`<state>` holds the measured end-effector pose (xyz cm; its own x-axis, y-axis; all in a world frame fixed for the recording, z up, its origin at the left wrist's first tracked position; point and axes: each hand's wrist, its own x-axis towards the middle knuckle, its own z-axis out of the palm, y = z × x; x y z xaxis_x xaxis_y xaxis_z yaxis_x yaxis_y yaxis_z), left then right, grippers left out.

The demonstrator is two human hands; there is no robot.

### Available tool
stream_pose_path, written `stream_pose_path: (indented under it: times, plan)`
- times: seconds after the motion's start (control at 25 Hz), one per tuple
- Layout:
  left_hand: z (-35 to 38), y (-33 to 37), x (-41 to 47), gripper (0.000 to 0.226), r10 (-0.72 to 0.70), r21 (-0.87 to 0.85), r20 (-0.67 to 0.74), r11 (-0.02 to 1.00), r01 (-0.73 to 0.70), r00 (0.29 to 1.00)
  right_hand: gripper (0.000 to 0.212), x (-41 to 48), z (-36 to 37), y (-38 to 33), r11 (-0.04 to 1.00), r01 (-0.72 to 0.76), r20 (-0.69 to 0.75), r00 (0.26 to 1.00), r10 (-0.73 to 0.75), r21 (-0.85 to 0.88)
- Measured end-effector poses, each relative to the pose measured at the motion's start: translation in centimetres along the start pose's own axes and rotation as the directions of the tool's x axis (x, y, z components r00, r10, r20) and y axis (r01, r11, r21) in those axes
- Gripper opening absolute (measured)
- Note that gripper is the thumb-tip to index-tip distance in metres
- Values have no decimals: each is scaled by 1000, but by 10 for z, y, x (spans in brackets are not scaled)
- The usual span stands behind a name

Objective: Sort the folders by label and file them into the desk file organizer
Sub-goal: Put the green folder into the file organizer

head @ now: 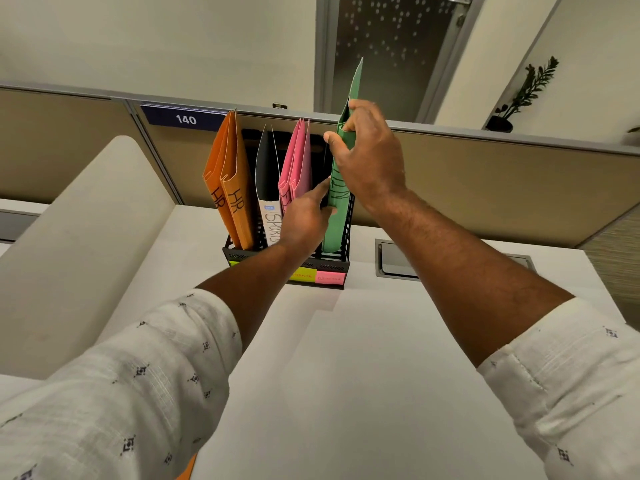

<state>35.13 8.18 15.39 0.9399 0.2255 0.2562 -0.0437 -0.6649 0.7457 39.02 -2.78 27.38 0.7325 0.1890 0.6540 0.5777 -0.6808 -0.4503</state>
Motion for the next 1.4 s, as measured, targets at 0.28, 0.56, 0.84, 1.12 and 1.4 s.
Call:
stream_pose_path:
  times: [0.28, 0.56, 0.84, 1.12, 1.4]
  plan:
    - [-2, -4, 0, 69, -40, 47, 31, 998, 39, 999, 26, -16, 11, 10, 996, -79, 113, 991, 74, 37]
    - [-6, -13, -9, 29, 2, 111, -40, 994, 2, 999, 66, -50, 46, 22, 995, -63, 719, 688, 99, -77]
    - [-13, -13, -26, 60, -61, 107, 29, 993, 58, 998, 69, -72, 37, 34, 1000, -6, 597, 802, 18, -22]
    - [-4, -24, -125, 77, -35, 290, 49, 957, 19, 998, 66, -214, 6, 45, 994, -69, 532, 840, 107, -91]
    - [9, -24, -241, 90, -67, 555, 255, 827, -89, 965, 80, -333, -35, 49, 969, -88, 597, 773, 213, -232]
